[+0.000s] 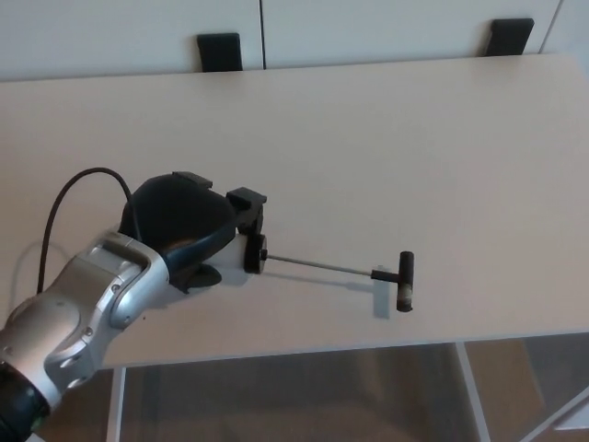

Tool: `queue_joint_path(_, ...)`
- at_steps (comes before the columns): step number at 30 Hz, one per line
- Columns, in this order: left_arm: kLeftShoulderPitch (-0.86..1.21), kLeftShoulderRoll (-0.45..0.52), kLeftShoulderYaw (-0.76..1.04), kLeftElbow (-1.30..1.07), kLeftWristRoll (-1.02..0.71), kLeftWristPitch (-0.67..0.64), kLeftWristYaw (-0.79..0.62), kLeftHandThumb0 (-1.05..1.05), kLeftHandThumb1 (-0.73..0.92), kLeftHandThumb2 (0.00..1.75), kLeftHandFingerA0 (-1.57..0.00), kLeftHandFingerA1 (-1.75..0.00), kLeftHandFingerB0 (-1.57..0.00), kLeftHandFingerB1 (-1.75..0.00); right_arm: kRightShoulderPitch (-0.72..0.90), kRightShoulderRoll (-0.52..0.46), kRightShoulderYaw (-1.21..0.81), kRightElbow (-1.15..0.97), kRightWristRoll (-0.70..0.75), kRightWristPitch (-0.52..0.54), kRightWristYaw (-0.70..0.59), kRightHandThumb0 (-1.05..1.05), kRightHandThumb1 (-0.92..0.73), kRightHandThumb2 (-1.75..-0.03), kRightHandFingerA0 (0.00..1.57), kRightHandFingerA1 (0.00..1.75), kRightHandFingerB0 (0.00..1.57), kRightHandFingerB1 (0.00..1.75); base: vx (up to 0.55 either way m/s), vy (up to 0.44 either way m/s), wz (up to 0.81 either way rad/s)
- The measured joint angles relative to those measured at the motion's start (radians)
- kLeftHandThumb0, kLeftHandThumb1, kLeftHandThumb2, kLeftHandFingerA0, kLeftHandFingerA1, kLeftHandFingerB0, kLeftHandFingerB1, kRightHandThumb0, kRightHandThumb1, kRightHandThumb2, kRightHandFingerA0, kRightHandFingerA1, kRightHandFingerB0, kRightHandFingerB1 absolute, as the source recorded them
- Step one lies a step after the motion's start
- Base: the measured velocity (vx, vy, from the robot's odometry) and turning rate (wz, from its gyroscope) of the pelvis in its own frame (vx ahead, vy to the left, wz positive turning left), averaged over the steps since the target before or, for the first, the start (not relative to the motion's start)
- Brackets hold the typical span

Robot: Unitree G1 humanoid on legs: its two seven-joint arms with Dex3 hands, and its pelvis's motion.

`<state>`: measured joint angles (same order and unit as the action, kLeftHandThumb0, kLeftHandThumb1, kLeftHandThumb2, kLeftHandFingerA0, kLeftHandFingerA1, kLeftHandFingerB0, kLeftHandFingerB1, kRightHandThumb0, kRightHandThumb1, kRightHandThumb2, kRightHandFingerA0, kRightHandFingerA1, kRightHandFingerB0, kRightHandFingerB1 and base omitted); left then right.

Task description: The robot walks towards a desk on which an air pump is kept in the middle. It lifts it up and holds it with its left hand and uses its right hand to compress it by pushing its handle inwards.

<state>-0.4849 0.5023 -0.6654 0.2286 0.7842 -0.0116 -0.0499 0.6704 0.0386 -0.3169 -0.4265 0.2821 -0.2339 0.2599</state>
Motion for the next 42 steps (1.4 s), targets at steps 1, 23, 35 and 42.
queue_joint_path(1,0.004,0.0,0.009,-0.014,-0.006,-0.002,-0.001,-0.02,0.87,0.56,-0.7,-1.75,-0.49,-1.45,-0.005,0.005,0.0,-0.039,-0.002,-0.002,-0.003,-0.7,-0.61,-0.97,0.03,0.4,0.02,0.33,0.0,0.0,0.0)
queue_joint_path(23,0.111,0.01,0.222,-0.334,-0.132,-0.036,-0.076,-0.06,0.85,0.62,-0.81,-1.72,-0.58,-1.35,-0.612,-0.006,0.161,-0.031,-0.22,0.094,-0.117,-0.89,-0.84,-1.19,0.0,0.1,0.0,0.1,0.0,0.0,0.0)
queue_joint_path(35,0.137,0.004,0.258,-0.361,-0.181,-0.048,-0.16,-0.07,0.82,0.57,-0.72,-1.73,-0.51,-1.44,-0.617,0.036,0.269,0.193,-0.226,0.24,-0.134,-0.89,-0.9,-1.22,0.0,0.08,0.0,0.07,0.0,0.0,0.0)
queue_joint_path(42,0.149,-0.001,0.265,-0.369,-0.186,-0.048,-0.192,-0.12,0.85,0.58,-0.65,-1.74,-0.5,-1.41,-0.617,0.059,0.262,0.216,-0.158,0.288,-0.125,-0.94,-0.86,-1.19,0.0,0.07,0.0,0.05,0.0,0.0,0.0)
